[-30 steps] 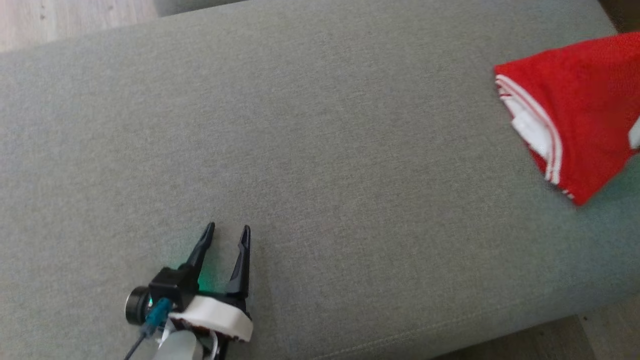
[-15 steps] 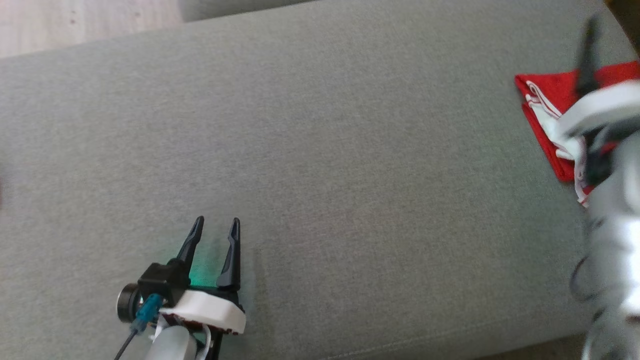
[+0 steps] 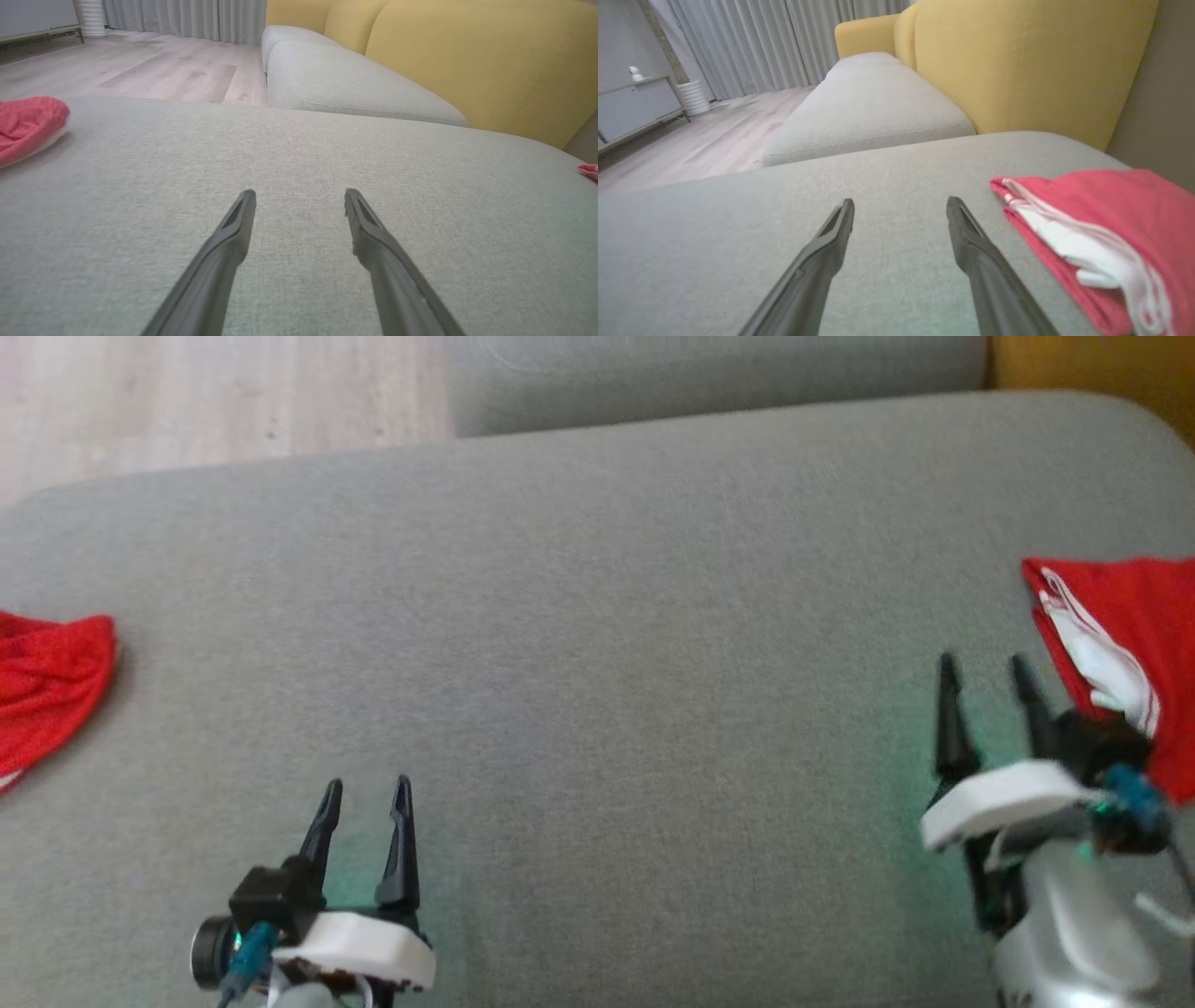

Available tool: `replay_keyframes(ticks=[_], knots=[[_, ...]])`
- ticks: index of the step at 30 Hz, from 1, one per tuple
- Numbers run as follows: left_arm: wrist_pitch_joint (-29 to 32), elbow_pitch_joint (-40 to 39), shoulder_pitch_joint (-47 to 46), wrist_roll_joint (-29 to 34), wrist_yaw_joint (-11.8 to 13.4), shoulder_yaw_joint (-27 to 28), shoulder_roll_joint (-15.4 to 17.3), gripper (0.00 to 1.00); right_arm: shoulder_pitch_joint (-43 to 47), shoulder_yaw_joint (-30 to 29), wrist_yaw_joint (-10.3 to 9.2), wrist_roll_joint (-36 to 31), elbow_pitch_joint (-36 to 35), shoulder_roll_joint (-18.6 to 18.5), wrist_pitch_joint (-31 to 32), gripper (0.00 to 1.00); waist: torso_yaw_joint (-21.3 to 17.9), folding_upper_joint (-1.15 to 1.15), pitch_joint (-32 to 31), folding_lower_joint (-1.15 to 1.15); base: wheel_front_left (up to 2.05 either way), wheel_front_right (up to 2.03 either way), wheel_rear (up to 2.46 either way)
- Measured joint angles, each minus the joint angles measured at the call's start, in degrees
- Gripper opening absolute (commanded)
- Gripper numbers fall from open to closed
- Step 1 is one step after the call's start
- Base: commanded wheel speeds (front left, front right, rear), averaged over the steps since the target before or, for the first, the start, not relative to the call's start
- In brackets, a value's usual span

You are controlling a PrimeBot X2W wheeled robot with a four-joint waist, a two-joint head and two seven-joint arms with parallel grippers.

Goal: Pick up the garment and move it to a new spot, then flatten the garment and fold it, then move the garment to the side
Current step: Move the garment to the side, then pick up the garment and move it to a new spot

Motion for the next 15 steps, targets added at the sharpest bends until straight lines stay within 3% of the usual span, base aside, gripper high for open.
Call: replay_keyframes(ticks=[15], knots=[[0.0,-0.6,4.6,0.0,1.6,3.3,0.0,1.0,9.1,7.1,0.0,8.0,-2.1,0.4,0.0,1.0,3.7,0.0,-6.1,0.0,0.0,0.0,0.0]])
